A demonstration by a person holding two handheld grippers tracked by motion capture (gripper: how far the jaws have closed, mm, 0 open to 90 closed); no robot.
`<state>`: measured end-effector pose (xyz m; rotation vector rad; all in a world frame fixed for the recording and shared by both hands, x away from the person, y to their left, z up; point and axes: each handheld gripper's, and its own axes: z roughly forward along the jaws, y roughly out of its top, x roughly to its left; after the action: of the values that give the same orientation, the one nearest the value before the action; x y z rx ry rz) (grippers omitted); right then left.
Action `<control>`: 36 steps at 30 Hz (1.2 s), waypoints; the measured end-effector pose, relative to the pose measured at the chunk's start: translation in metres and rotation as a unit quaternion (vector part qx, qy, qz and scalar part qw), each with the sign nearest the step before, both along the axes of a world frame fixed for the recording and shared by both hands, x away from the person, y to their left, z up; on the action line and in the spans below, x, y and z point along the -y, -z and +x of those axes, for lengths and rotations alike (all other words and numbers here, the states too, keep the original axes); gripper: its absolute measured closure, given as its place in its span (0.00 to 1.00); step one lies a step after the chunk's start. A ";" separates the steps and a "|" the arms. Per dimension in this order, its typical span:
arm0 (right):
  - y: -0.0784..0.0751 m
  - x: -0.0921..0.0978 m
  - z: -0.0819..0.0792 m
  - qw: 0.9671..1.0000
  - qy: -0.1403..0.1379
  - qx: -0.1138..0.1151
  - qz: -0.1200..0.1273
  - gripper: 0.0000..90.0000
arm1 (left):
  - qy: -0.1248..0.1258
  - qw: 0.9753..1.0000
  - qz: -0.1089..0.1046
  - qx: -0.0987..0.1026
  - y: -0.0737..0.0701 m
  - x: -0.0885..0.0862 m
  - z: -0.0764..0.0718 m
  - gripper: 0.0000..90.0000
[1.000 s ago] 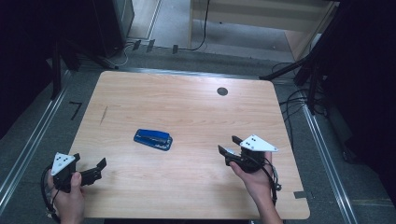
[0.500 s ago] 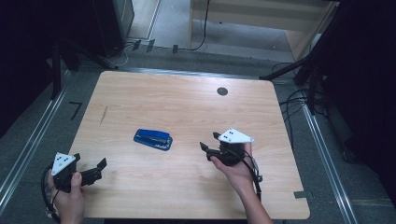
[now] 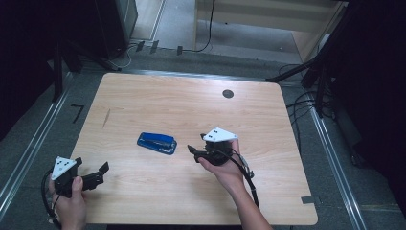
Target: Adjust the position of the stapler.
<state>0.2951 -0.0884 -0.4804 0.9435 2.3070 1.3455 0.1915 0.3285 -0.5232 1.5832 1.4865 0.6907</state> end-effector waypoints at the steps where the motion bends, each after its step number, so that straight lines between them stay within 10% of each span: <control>1: 0.001 -0.003 0.002 1.000 -0.003 0.000 -0.002 0.41 | 0.001 1.000 0.002 -0.002 0.000 0.000 0.000 0.00; 36: 0.025 -0.078 0.043 0.996 -0.075 -0.040 -0.037 0.47 | 0.008 1.000 0.008 -0.004 0.000 0.002 0.001 0.00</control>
<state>0.3383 -0.0100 -0.5053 0.8287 2.5138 1.2917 0.1922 0.3261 -0.5232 1.6110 1.4751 0.6899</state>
